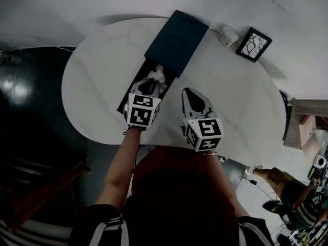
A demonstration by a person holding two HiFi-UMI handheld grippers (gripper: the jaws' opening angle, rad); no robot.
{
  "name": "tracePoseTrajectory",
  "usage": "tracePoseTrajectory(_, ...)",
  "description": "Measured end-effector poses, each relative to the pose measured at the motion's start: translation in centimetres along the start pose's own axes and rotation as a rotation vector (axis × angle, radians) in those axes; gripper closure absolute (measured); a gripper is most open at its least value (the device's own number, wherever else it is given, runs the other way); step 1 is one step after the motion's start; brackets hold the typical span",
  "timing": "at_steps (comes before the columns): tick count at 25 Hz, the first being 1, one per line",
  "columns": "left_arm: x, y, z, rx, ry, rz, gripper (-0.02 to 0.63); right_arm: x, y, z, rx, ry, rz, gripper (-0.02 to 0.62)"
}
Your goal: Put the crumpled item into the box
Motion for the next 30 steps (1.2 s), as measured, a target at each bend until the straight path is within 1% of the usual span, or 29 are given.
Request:
tracePoseTrajectory(3,0.1,0.1,0.0,-0.008,-0.004,0.002,0.568,-0.1,0.1,0.1,0.0,0.001,0.003,0.58)
tracePoseTrajectory(9,0.0,0.3,0.0,-0.015,-0.008,0.009,0.531,-0.2,0.2,0.3,0.002,-0.001,0.011,0.58)
tracePoseTrajectory(13,-0.3,0.6,0.1,-0.026,-0.009,0.039,0.503,-0.2,0.3,0.3,0.006,0.003,0.017,0.58)
tracePoseTrajectory(18,-1.3,1.3,0.1,-0.041,-0.007,0.087,0.503,-0.4,0.6,-0.3,-0.002,0.015,0.026,0.58)
tracePoseTrajectory(23,-2.6,1.9,0.2,-0.049,0.019,0.128,0.503,-1.0,0.8,-0.6,-0.004,0.019,0.04,0.58)
tracePoseTrajectory(30,-4.6,2.8,0.4,-0.065,0.029,0.189,0.503,-1.8,1.1,-1.3,-0.005,0.026,0.062,0.58)
Point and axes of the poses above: the fingertips, and each gripper's own axes: x forward along the fingers, z to its right, y out of its top, the point moved 3 cm from there along -x, backward along the fingers, and after that the axes turned 1 degree about -y, right-handed, at the moved point
